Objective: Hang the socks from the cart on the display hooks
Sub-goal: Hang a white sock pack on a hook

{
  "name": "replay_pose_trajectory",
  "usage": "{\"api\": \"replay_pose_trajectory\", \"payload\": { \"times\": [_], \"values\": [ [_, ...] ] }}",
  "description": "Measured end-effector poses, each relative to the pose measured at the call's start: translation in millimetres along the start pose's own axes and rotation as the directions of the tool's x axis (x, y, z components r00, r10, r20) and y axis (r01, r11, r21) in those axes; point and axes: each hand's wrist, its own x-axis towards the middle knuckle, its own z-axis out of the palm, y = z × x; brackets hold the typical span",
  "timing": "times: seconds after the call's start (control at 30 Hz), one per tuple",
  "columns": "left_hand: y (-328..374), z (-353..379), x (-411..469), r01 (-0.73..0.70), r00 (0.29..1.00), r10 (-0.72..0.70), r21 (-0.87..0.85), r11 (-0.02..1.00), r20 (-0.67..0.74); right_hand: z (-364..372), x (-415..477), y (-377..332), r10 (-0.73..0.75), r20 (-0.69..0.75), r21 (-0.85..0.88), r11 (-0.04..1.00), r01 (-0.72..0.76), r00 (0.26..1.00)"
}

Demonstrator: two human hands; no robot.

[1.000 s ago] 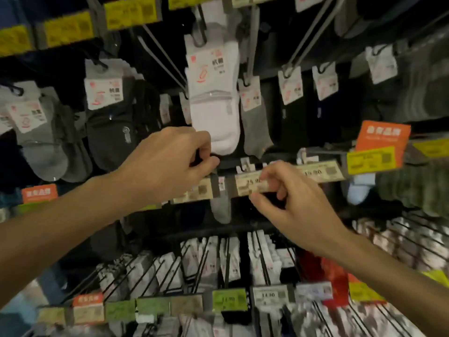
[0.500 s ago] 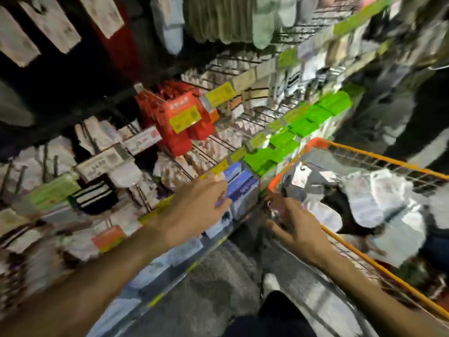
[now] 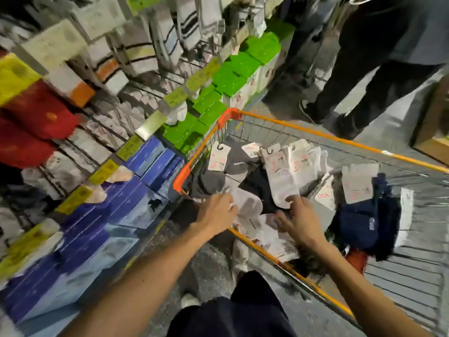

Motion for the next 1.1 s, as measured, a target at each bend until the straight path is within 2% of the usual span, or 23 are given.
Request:
{"api": "replay_pose_trajectory", "payload": {
  "times": [0.07,0.2,0.33,0.43,0.5,0.57,0.63,0.7,0.73,0.83,0.9,0.97,1.03,1.1],
  "values": [
    [9.9,12.6,28.5,0.135,0.991,-0.132,-0.128,0.982,0.035,-5.7,28.9,15.2,0.044,-0.034,-0.007,0.999,-0.044,0.998],
    [11.3,37.4,78.8,0.405,0.913,-0.401,-0.314,0.859,0.080,-16.5,85.5,30.8,0.084,-0.064,-0.011,0.996,-0.085,0.994],
    [4.2,58.9,112.4,0.599,0.769,-0.623,-0.503,0.623,0.145,-20.8,131.9,40.9,0.152,-0.102,0.028,0.988,-0.150,0.983],
    [2.5,67.4,128.9,0.628,0.667,-0.740,-0.598,0.498,0.084,-18.2,150.8,35.7,0.256,-0.033,0.063,0.965,-0.253,0.966],
    [1.5,70.9,134.3,0.624,0.643,-0.762,-0.625,0.468,0.071,-11.7,155.5,28.5,0.281,-0.032,0.043,0.959,-0.280,0.959],
    [-0.9,74.9,135.9,0.602,0.632,-0.770,-0.680,0.418,0.085,-5.2,157.0,25.4,0.294,-0.106,0.027,0.956,-0.293,0.950],
    [-2.7,78.8,136.5,0.574,0.589,-0.801,-0.753,0.322,0.107,-1.7,159.2,25.7,0.306,-0.170,0.049,0.952,-0.302,0.937],
    [-2.8,75.1,135.1,0.516,0.531,-0.834,-0.838,0.175,0.153,-2.2,163.2,29.3,0.317,-0.191,0.119,0.947,-0.298,0.929],
    [-3.3,74.1,134.9,0.513,0.521,-0.833,-0.848,0.133,0.184,-3.8,165.9,30.4,0.331,-0.190,0.163,0.939,-0.303,0.924],
    [6.3,67.1,132.3,0.610,0.526,-0.803,-0.783,0.125,0.282,-9.1,172.8,28.6,0.387,-0.139,0.213,0.911,-0.354,0.911],
    [14.3,67.1,136.4,0.607,0.515,-0.801,-0.790,0.090,0.305,-11.5,175.9,27.0,0.338,-0.100,0.079,0.940,-0.331,0.936],
    [19.6,68.1,140.5,0.560,0.509,-0.819,-0.825,0.081,0.265,-11.8,179.7,27.9,0.301,-0.076,-0.031,0.952,-0.304,0.951],
    [21.3,71.3,139.1,0.484,0.561,-0.810,-0.861,0.156,0.168,-12.8,182.3,28.7,0.268,-0.036,-0.051,0.962,-0.269,0.963],
    [18.7,75.4,134.0,0.380,0.654,-0.755,-0.882,0.279,0.043,-14.6,184.0,27.5,0.266,0.073,0.052,0.962,-0.270,0.961]
  ]
}}
